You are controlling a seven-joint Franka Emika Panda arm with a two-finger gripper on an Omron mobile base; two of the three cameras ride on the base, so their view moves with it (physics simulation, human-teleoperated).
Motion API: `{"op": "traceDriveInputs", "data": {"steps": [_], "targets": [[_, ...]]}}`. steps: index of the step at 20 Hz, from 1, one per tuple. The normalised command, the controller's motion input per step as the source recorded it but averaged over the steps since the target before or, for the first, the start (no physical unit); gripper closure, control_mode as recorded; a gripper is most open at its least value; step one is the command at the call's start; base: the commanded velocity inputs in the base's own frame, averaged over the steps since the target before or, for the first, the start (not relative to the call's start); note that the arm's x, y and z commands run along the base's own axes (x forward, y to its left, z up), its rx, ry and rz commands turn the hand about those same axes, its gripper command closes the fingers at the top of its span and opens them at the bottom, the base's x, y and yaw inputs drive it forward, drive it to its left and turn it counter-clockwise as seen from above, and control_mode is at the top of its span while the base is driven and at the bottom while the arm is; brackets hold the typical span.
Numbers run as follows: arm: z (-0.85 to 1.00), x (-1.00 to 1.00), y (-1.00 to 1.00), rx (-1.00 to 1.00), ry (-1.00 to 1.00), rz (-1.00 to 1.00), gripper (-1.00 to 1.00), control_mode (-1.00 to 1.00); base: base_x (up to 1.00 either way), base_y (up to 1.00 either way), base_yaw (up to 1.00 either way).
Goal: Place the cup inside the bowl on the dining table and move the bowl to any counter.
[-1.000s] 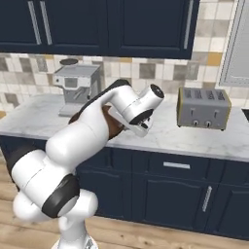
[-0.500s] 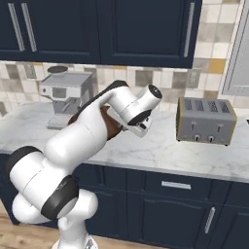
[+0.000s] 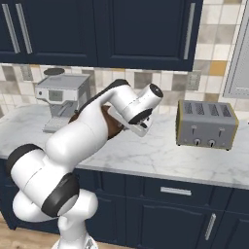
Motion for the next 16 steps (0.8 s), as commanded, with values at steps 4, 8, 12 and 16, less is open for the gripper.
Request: {"op": "traceDriveInputs", "data": {"steps": [4,8,12,16], "targets": [[0.0,0.0,0.0,0.0,0.0,0.0,1.0,1.0,0.0,0.0,0.0],[0.0,0.0,0.0,0.0,0.0,0.0,1.0,1.0,0.0,0.0,0.0],[0.0,0.0,0.0,0.0,0.0,0.0,1.0,-1.0,0.0,0.0,0.0],[0.0,0.0,0.0,0.0,0.0,0.0,1.0,-1.0,0.0,0.0,0.0]]}}
